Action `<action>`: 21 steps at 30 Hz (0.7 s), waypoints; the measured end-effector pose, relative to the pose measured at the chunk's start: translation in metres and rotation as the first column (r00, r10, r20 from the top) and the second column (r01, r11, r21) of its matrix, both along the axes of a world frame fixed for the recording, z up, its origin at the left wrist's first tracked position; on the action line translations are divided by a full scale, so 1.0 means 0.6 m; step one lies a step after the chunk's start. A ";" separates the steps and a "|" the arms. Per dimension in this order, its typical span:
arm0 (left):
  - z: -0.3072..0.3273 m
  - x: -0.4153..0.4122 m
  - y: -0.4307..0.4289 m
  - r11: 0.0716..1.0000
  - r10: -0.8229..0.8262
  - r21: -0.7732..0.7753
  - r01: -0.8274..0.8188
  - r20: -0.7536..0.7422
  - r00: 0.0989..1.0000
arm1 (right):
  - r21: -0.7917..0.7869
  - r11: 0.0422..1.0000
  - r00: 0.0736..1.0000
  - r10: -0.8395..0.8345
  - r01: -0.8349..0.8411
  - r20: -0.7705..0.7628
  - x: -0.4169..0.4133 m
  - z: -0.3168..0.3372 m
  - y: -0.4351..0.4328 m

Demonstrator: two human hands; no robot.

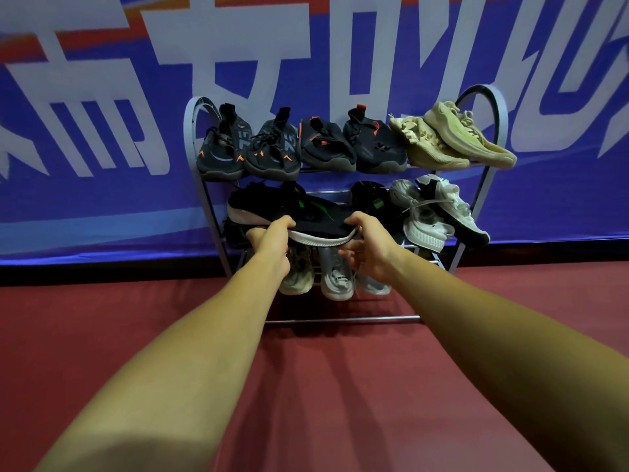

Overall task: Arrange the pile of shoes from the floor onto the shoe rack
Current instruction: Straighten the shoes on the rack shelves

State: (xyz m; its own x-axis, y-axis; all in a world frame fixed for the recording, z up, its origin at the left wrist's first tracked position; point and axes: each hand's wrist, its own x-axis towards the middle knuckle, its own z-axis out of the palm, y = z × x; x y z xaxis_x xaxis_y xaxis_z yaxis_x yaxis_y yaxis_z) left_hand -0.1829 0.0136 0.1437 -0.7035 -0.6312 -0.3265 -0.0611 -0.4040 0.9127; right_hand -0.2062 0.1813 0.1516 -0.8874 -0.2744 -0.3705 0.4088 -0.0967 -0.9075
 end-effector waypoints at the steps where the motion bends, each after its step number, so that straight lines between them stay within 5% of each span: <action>1: 0.001 -0.002 -0.002 1.000 -0.008 -0.004 0.008 -0.009 1.000 | 0.003 1.000 1.000 -0.016 0.016 -0.023 -0.001 0.002 -0.001; 8: -0.002 -0.005 0.001 0.987 -0.153 -0.055 0.151 -0.030 0.988 | 0.036 0.998 0.997 -0.046 0.048 -0.059 0.000 -0.009 0.008; 14: 0.011 0.012 0.017 0.879 -0.452 -0.134 0.458 0.074 0.889 | -0.001 1.000 1.000 0.012 -0.012 0.010 -0.005 -0.013 0.039; 21: 0.018 0.013 0.045 0.898 -0.431 -0.091 0.431 0.025 0.902 | -0.118 0.993 0.999 0.002 -0.006 -0.040 -0.009 -0.016 0.044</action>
